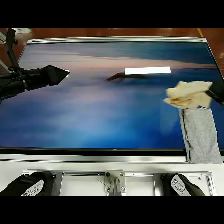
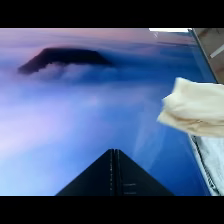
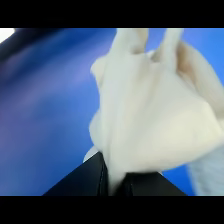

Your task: Fold the shirts.

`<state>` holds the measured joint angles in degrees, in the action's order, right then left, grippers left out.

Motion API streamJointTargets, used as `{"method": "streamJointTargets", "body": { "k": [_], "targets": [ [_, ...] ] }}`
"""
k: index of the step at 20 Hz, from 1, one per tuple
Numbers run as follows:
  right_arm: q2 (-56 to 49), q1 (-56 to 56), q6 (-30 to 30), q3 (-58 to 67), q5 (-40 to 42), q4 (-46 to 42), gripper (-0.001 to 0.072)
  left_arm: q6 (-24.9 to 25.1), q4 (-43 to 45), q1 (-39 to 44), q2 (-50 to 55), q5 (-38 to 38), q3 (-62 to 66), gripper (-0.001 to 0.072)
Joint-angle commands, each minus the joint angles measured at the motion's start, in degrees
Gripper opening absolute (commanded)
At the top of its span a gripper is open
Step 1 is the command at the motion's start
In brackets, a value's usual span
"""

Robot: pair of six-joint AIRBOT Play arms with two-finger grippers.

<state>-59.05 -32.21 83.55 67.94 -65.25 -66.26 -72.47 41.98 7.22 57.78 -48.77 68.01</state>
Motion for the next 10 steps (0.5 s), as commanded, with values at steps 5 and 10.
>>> {"method": "streamJointTargets", "body": {
  "k": [5, 10],
  "targets": [
    [1.33, -15.96, 3.48, 0.37, -6.49, -11.89, 0.0063, -0.22, 0.07, 0.66, 0.04, -0.37, 0.02, 0.0036],
    [-0.52, -15.96, 3.45, 0.13, -17.73, -16.04, 0.0063, -0.13, 0.09, 0.66, 0.17, -0.35, 0.0, 0.0036]
  ]
}}
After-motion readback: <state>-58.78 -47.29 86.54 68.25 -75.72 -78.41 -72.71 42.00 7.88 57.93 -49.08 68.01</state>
